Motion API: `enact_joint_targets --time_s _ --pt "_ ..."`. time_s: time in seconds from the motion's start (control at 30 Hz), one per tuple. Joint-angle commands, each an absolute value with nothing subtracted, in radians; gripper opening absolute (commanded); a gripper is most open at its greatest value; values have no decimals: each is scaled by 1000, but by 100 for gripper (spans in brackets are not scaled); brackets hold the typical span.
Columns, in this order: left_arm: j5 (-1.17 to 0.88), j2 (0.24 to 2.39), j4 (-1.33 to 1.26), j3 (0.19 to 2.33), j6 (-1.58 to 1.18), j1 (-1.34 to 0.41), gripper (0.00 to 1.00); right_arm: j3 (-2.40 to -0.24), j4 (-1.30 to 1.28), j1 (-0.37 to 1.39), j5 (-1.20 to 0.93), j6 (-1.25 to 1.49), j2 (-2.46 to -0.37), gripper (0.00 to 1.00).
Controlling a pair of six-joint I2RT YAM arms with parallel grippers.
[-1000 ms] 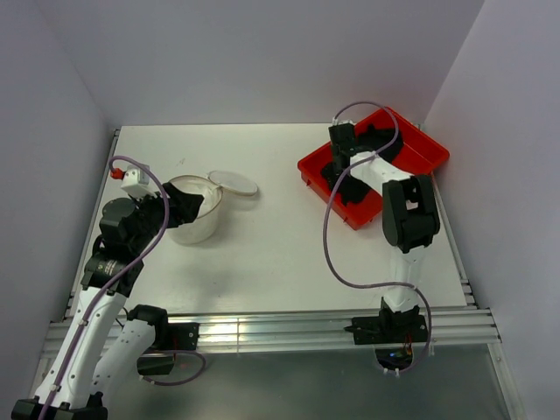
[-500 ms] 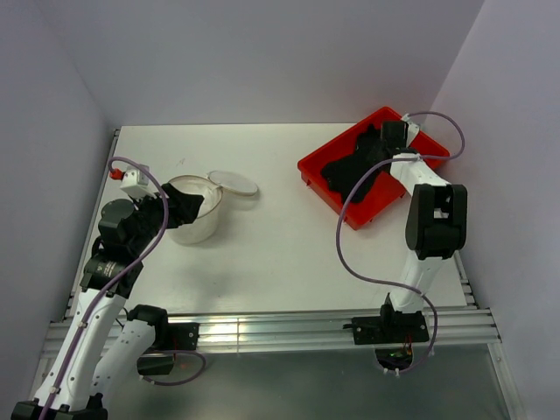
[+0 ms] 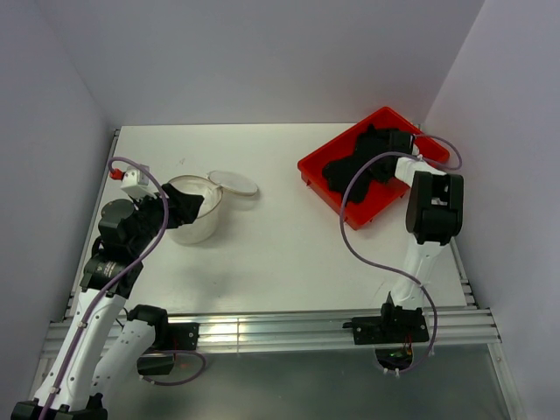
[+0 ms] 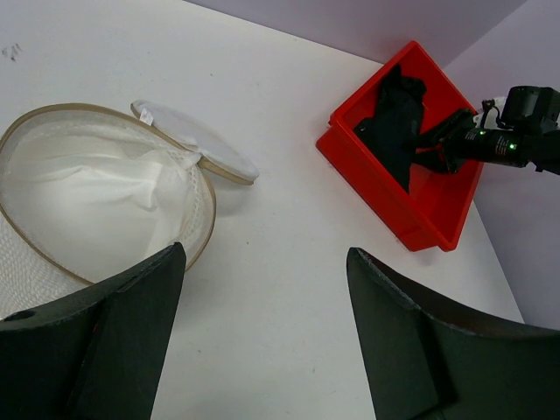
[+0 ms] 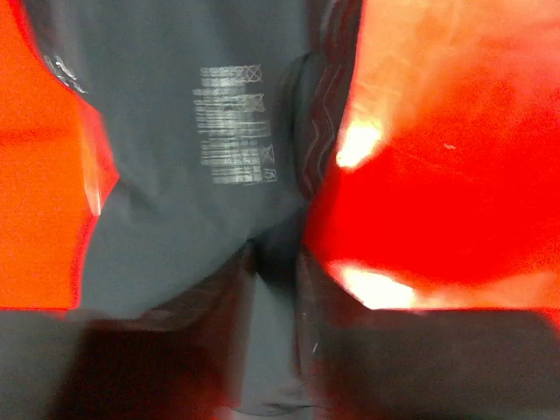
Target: Place the bra in the laundry bag and zip it closed
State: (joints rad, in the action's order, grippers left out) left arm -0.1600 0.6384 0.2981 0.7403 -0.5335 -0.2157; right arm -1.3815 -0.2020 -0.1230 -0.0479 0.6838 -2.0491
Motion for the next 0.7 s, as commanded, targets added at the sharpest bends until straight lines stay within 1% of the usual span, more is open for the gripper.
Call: enact_joint_targets --time_s 0.0,0.03,0.1,0.17,0.27,0.3,0.37,0.43,0.47,0.57,0.67 --pt "-161 627 281 750 -505 -218 80 -1396 -111 -141 -126 767 -2071 27" --pt "-161 627 281 752 -503 -218 80 -1350 -74 -143 -139 785 -2048 14" --pt "-161 634 279 753 -503 -218 80 -1290 39 -143 -124 796 -1973 0" --pt "-167 638 278 755 -500 -218 80 -1237 110 -143 -120 784 -1919 0" --pt "-172 641 272 755 -503 -218 80 -1169 217 -140 -130 761 -1778 0" --pt "-173 640 272 755 -503 -218 80 -1148 244 -138 -146 752 -1702 0" --pt "-176 637 268 752 -506 -218 80 -1121 296 -138 -223 747 -1636 0" --pt "-179 635 265 749 -509 -218 80 -1130 298 -127 -288 733 -1556 0" --pt "-189 634 262 746 -515 -218 80 -1137 285 -120 -355 730 -1533 0" --pt "-212 632 242 738 -540 -218 80 -1134 244 -68 -435 709 -1435 0" --pt "-261 644 210 733 -567 -222 80 -1066 198 36 -491 661 -1316 0"
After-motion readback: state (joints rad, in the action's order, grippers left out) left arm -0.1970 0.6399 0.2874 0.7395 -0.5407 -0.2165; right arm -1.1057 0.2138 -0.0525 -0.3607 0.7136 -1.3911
